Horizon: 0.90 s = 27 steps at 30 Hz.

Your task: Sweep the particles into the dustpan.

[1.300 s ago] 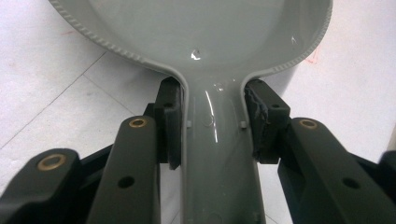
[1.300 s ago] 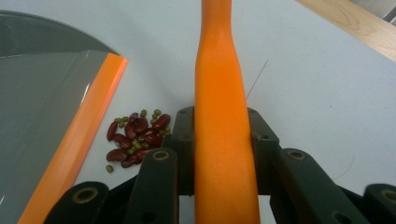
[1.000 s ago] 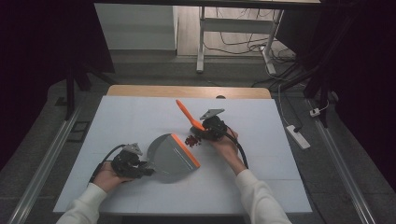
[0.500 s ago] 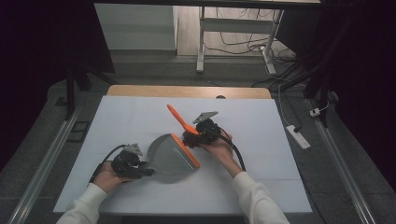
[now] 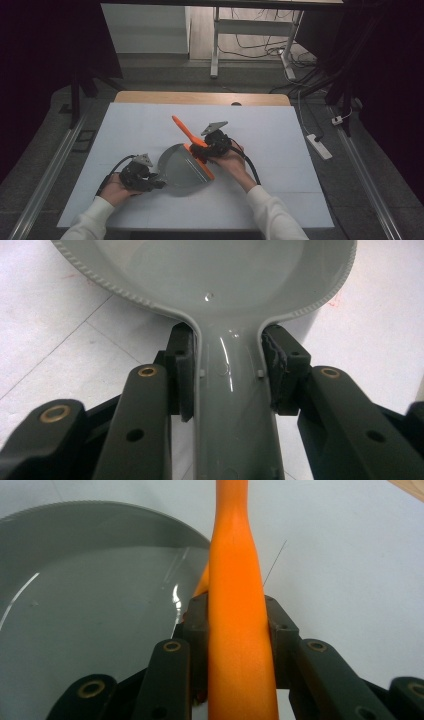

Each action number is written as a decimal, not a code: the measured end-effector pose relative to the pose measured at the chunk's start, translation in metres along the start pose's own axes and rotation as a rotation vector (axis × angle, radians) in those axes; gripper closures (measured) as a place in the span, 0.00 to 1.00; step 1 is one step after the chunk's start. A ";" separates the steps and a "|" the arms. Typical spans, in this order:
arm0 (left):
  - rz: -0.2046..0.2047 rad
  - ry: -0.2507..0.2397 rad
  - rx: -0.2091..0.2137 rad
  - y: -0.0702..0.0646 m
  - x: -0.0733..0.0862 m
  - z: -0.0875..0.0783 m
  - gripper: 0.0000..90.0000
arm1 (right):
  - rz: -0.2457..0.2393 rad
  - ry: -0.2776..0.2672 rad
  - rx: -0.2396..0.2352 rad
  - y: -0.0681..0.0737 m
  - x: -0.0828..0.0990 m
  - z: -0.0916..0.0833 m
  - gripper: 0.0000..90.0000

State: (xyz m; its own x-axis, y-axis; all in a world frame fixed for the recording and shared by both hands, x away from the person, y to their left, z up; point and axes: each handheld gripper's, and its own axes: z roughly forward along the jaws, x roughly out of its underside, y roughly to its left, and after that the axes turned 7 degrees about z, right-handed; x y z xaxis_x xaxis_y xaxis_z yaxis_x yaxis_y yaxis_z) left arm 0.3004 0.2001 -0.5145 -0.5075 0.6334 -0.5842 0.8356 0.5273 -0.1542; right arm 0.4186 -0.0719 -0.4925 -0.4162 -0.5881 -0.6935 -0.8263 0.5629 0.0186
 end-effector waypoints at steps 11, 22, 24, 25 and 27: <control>0.004 0.002 -0.002 0.000 0.000 0.001 0.69 | -0.062 -0.015 -0.093 0.025 -0.010 -0.003 0.78; 0.004 0.005 -0.003 -0.001 0.000 0.001 0.69 | -0.004 -0.114 0.003 0.003 -0.012 -0.029 0.78; 0.003 0.005 -0.002 -0.001 0.000 0.001 0.69 | 0.004 -0.105 0.029 -0.004 -0.010 -0.028 0.78; 0.003 0.005 -0.002 -0.001 0.000 0.001 0.69 | 0.013 -0.100 0.032 -0.007 -0.008 -0.027 0.78; 0.003 0.006 -0.002 -0.001 0.000 0.001 0.69 | 0.033 -0.084 0.039 -0.011 -0.006 -0.024 0.78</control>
State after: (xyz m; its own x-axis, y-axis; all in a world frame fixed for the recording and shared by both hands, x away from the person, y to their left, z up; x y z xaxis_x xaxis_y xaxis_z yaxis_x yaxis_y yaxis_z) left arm 0.3001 0.1992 -0.5154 -0.5065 0.6380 -0.5801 0.8366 0.5265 -0.1513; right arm 0.4209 -0.0887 -0.4711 -0.4087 -0.5188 -0.7508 -0.7966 0.6043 0.0161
